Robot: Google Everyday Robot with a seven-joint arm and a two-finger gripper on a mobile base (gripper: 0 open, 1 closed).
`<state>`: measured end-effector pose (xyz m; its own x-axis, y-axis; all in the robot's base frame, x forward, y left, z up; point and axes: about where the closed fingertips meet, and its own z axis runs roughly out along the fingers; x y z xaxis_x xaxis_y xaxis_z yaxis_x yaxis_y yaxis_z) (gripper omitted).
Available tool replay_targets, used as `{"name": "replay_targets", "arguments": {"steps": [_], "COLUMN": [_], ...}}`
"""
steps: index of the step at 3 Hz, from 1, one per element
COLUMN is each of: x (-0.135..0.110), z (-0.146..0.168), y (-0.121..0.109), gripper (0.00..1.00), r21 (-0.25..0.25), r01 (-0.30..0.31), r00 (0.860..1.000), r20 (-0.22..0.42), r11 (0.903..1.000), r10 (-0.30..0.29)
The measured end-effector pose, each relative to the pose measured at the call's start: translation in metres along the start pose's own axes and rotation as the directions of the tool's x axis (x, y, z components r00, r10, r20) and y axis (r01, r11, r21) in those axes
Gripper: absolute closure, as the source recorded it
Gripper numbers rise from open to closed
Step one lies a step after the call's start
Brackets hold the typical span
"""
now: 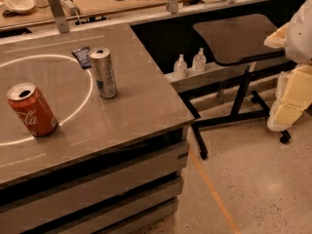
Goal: Pick redbull can
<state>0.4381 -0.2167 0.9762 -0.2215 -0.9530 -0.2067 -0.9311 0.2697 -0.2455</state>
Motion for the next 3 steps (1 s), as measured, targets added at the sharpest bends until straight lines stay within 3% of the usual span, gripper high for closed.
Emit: {"name": "replay_targets", "arguments": {"steps": [1, 2, 3], "x": [0.0, -0.005, -0.027], "z": [0.0, 0.001, 0.015], "y": [0.0, -0.002, -0.015], "gripper": [0.0, 0.0, 0.0], "r21": [0.0, -0.001, -0.017], "r01": [0.0, -0.007, 0.012], "r00": [1.0, 0.999, 0.986], "r20": [0.0, 0.039, 0.167], "r11": [1.0, 1.0, 0.9998], "r10": [0.0, 0.007, -0.009]}}
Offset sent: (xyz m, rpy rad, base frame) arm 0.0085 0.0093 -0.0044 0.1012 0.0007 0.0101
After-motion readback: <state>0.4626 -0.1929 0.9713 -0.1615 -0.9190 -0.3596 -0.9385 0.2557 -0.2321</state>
